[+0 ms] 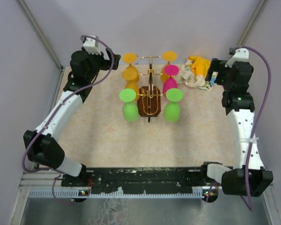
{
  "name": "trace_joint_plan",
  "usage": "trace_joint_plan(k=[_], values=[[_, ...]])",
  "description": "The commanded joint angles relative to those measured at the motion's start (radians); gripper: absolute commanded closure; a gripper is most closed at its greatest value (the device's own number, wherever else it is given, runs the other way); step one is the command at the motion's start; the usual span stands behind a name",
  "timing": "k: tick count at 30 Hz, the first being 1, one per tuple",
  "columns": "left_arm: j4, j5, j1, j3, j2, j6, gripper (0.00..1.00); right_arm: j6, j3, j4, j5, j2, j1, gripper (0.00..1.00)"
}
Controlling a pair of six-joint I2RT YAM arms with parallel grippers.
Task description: Place the wine glass upside down on the wine glass rack
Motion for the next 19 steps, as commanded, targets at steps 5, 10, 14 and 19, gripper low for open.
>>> trace_joint_plan(k=[5, 10, 14, 19], values=[[-0.062, -0.17, -0.003, 0.035, -0.032, 0.005, 0.0, 0.0, -0.005, 0.042, -0.017, -0.036, -0.013, 0.01], [-0.052, -0.199, -0.004, 0.015, -0.058, 0.013, 0.0, 0.0, -0.004, 0.043, -0.02, -0.04, -0.015, 0.01], [-0.048, -0.208, -0.004, 0.015, -0.063, 0.012, 0.0, -0.001, -0.005, 0.043, -0.02, -0.046, -0.016, 0.01], [-0.053, -0.225, -0.004, 0.018, -0.058, 0.001, 0.0, -0.009, -0.007, 0.043, -0.016, -0.056, -0.015, 0.01]])
